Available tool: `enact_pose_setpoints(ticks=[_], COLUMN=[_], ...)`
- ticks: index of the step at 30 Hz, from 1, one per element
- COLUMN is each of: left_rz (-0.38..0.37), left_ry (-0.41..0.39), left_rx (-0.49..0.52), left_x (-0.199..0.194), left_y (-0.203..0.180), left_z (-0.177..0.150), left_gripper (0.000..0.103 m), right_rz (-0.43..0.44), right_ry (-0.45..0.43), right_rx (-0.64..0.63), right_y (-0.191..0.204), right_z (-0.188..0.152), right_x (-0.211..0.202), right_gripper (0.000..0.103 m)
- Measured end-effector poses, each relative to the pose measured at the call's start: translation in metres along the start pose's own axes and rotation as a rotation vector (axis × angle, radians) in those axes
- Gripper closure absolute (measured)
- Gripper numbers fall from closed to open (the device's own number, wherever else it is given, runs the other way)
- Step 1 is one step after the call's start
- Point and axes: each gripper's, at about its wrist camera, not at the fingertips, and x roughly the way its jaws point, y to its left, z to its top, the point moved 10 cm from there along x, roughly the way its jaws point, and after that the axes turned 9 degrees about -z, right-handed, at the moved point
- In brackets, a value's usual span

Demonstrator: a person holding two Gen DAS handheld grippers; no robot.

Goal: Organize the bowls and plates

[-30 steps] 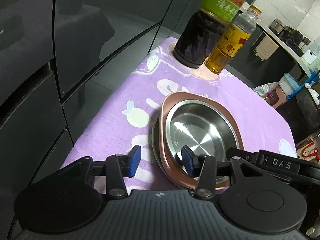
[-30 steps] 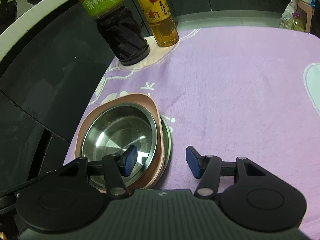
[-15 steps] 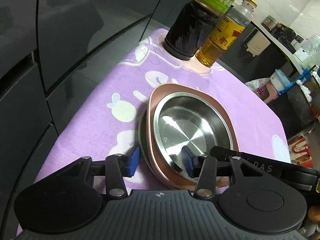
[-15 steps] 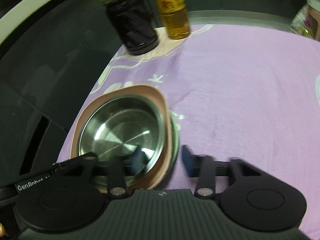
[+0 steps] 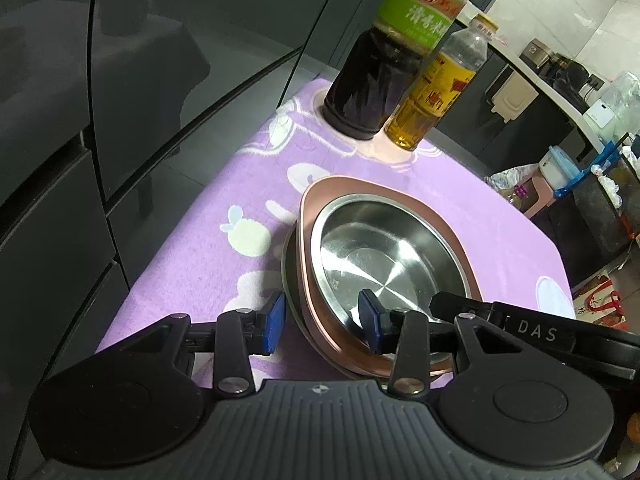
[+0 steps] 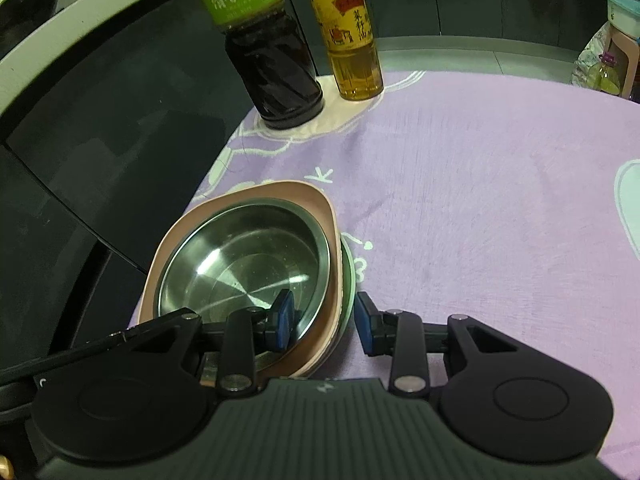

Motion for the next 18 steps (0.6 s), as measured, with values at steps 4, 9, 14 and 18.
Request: enact_pose_setpoints(ticks=[4,9,14,18], left_rz=[-0.007,-0.016,-0.026,-0.038], left_ry=[-0.022,-0.046,-0.069,-0.086], left_rx=[0.01,0.023,0.046,0.058], left_x=[-0.011,-0.025,-0.04,-0.053], left_y=[-0.007,-0.018,-0.029,-0.039], left_z=[0.002,0.002,0.0,-0.004], left_gripper=[0.066,0.066,0.066,0.066], right_rz=[0.008,0.016,0.021,0.025], right_ry=[-0.026,-0.057,-0.088,-0.119], right_rx=[0.005,0.012,0.021,0.03], right_y=[0.0,-0.002,-0.004,-0.006], right_z=[0.001,0.0,-0.004,-0.009], right_x=[-0.014,-0.03,-0.05,-0.066], right_gripper=[0.078,0.078,0.078,0.078])
